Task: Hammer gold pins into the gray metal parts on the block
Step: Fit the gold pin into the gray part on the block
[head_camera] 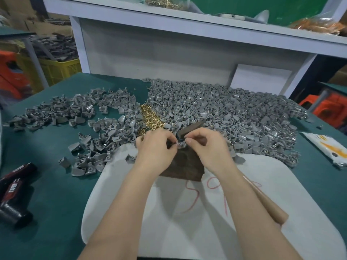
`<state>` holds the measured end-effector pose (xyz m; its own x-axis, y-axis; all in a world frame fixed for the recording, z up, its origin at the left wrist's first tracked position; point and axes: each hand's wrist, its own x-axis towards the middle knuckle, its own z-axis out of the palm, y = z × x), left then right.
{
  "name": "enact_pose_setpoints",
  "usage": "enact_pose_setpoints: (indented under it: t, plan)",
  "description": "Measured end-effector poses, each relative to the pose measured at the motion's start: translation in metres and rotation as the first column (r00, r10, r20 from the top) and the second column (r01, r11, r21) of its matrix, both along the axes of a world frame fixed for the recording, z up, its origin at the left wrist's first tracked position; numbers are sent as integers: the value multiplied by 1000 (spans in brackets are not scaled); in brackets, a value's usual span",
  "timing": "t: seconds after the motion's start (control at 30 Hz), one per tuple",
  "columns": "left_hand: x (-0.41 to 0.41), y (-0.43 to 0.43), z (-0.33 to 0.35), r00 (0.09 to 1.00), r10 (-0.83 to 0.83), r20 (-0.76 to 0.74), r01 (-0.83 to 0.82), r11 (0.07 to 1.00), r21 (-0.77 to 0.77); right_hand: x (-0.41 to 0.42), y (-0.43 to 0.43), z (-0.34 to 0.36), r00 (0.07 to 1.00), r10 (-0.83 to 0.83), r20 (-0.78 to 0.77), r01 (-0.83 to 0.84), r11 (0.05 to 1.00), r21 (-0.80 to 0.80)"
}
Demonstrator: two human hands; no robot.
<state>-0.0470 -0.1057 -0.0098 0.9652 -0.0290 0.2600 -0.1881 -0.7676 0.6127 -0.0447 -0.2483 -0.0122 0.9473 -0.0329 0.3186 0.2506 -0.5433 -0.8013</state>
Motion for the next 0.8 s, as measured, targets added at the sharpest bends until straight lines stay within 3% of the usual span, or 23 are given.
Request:
enact_pose_setpoints:
  t: [0.13, 0.57, 0.8]
  plan:
    - [1, 0, -1, 1000, -13, 1, 13, 1000, 9, -1, 7, -2, 999, -21, 49, 29, 986, -167]
    - [2, 1, -3, 999, -21, 26, 21, 1000, 0, -4, 16, 8, 998, -33, 54, 53, 902, -429]
    - [3, 0, -2, 1000, -26, 13, 26, 999, 39, -3, 22, 28, 997, -31, -71, -16, 814, -581]
